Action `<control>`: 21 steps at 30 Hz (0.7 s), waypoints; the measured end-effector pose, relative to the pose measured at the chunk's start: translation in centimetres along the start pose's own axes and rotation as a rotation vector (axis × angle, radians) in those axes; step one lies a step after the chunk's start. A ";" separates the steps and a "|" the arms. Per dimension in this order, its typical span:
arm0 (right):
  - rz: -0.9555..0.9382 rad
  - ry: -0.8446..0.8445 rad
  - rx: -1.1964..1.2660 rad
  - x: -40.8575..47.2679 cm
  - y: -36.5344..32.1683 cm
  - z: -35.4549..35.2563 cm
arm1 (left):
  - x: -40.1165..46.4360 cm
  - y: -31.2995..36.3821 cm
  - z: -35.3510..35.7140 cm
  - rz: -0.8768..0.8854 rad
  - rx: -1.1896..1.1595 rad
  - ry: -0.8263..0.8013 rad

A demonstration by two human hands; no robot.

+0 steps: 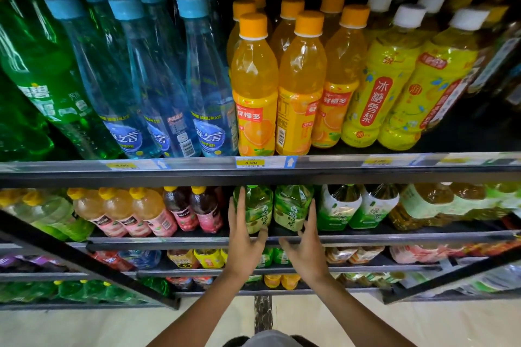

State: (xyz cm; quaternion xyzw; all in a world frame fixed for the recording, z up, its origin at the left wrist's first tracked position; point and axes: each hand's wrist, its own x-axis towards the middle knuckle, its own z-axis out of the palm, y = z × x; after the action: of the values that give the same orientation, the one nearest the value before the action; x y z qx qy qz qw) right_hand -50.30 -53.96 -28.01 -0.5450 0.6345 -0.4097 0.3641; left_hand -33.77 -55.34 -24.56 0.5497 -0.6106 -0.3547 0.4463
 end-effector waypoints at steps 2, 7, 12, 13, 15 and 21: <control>-0.013 -0.004 0.021 0.0 -0.2 0.1 | 0.3 0.5 0.2 -0.012 -0.023 0.013; 0.029 -0.049 0.042 0.0 -0.1 -0.4 | 1.4 0.5 -0.1 -0.098 -0.058 0.031; 0.055 -0.116 0.028 -0.1 -0.5 -1.6 | 1.1 0.1 -0.5 -0.080 0.004 -0.001; 0.069 -0.127 0.027 -0.3 -0.6 -1.8 | 0.8 0.2 -0.4 -0.084 0.018 -0.004; 0.091 -0.149 0.004 -1.5 -0.7 -2.2 | -0.3 0.7 -0.3 -0.101 0.047 -0.007; -0.065 -0.423 -0.314 -4.7 0.3 -3.5 | -6.1 -0.3 -3.0 -0.122 0.261 -0.095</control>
State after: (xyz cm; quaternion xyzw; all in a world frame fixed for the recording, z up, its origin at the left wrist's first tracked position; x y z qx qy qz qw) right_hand -52.96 -48.80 -26.80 -0.6885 0.5823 -0.1945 0.3861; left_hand -30.85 -49.20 -24.75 0.6218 -0.6375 -0.3243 0.3190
